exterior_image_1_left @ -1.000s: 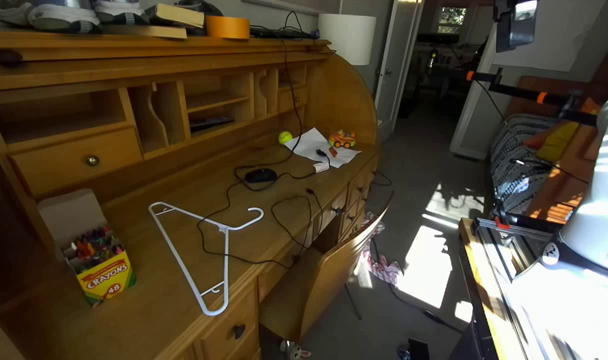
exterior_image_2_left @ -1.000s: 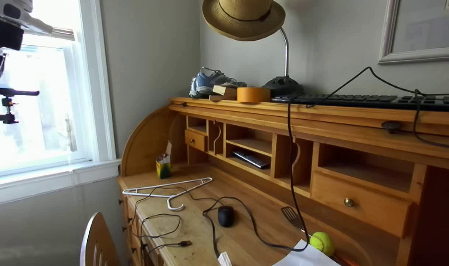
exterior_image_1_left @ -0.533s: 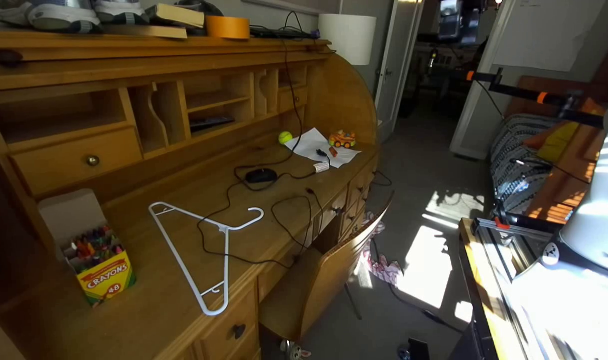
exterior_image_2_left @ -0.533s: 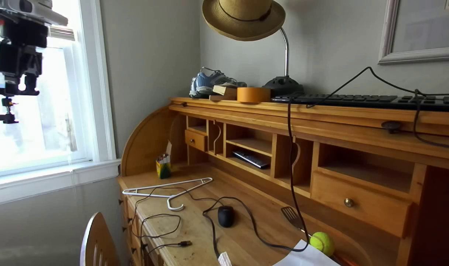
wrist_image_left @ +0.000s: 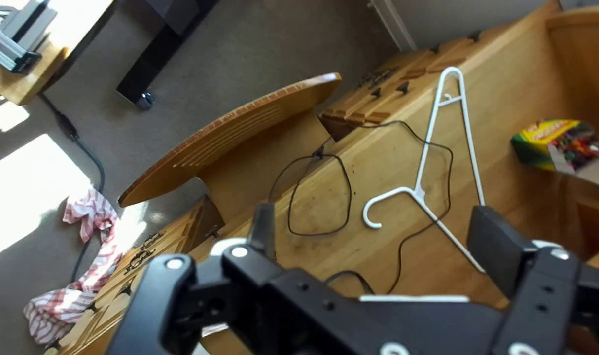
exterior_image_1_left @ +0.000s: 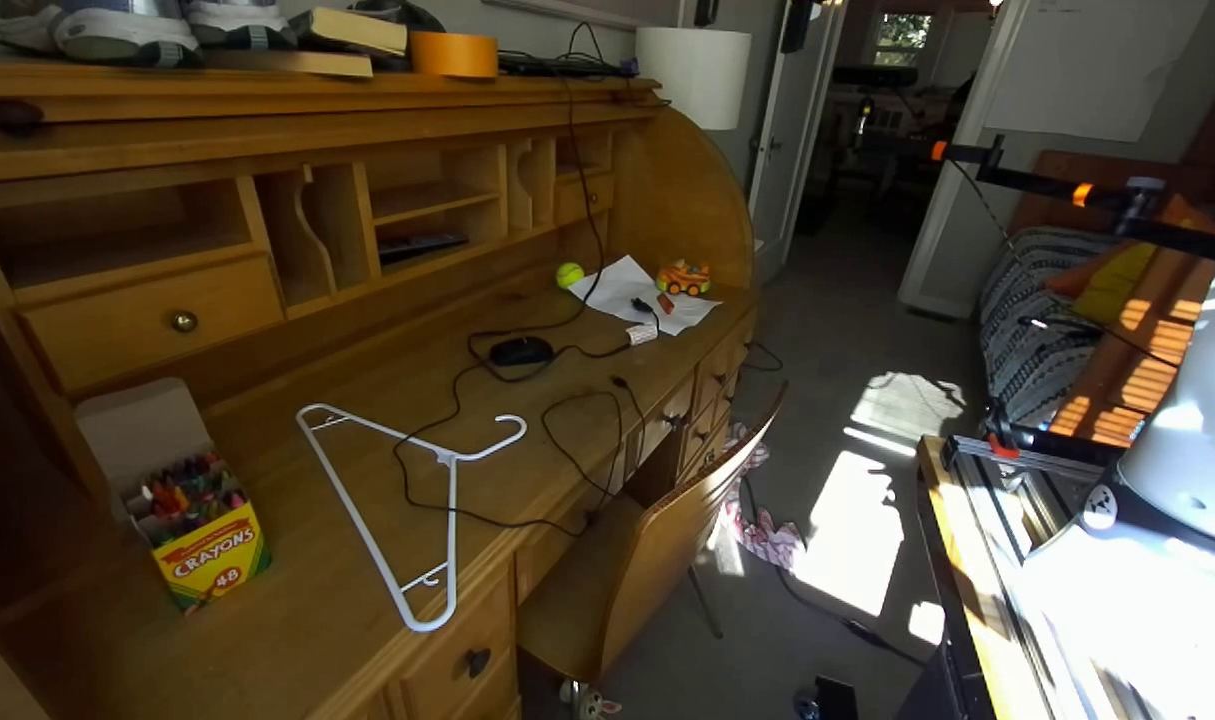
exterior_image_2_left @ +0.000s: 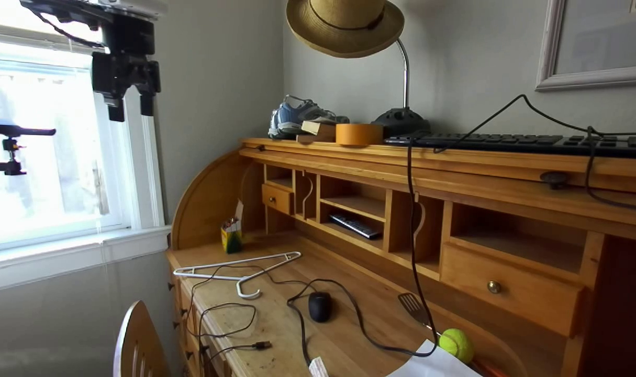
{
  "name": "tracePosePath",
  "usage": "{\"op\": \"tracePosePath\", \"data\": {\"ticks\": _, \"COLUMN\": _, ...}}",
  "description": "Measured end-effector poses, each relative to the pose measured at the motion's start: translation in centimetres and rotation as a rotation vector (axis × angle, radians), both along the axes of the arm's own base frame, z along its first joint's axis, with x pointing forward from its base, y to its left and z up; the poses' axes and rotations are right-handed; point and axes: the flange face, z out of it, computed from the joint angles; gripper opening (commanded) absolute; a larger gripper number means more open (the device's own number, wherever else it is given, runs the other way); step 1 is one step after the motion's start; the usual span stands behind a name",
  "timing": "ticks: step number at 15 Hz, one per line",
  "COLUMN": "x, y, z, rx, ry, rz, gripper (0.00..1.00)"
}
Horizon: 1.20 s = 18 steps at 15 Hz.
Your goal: Move the orange tape closer to the coat hanger
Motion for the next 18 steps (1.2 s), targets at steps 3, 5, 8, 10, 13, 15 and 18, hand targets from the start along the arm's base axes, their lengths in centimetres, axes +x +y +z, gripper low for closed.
{"op": "tracePosePath", "data": {"ticks": 3, "x": 3.8, "y": -2.7, "z": 1.3, "rx": 0.025, "ry": -0.066, "rz": -0.149, "gripper": 1.0}}
{"op": "tracePosePath", "data": {"ticks": 5, "x": 6.4, "y": -4.3, "z": 1.7, "rx": 0.016, "ry": -0.128, "rz": -0.249, "gripper": 1.0}}
{"op": "tracePosePath", "data": {"ticks": 8, "x": 9.8, "y": -6.3, "z": 1.8, "rx": -0.008, "ry": -0.218, "rz": -0.395, "gripper": 1.0}}
{"op": "tracePosePath", "data": {"ticks": 10, "x": 11.3, "y": -7.3, "z": 1.5, "rx": -0.023, "ry": -0.251, "rz": -0.449, "gripper": 1.0}}
{"op": "tracePosePath", "data": {"ticks": 13, "x": 11.3, "y": -7.1, "z": 1.5, "rx": -0.022, "ry": -0.251, "rz": -0.445, "gripper": 1.0}}
{"op": "tracePosePath", "data": {"ticks": 15, "x": 11.2, "y": -7.0, "z": 1.7, "rx": -0.022, "ry": -0.255, "rz": -0.443, "gripper": 1.0}}
{"op": "tracePosePath", "data": {"ticks": 18, "x": 11.3, "y": -7.2, "z": 1.8, "rx": -0.022, "ry": -0.254, "rz": -0.451, "gripper": 1.0}}
